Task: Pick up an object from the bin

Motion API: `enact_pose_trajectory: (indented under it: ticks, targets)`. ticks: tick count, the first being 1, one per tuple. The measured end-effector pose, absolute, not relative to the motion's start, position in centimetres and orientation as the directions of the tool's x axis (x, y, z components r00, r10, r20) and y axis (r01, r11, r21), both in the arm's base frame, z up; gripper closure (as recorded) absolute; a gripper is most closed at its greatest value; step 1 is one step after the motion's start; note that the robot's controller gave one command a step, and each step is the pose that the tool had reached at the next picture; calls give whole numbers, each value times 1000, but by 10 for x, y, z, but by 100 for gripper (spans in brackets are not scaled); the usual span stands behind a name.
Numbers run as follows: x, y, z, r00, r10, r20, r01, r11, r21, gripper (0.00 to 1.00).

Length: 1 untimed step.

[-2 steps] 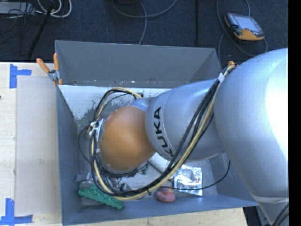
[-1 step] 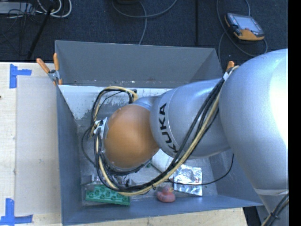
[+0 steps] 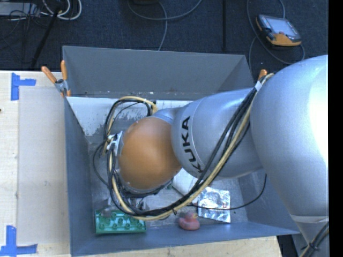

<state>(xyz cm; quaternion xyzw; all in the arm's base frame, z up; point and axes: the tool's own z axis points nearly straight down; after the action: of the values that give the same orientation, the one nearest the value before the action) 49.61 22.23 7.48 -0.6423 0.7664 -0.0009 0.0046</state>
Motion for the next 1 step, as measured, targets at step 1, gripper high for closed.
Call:
enact_pose_trajectory:
  ticks: [1]
  targets:
    - [497,224,125,-180,-984,-3,-984,180,-3,100]
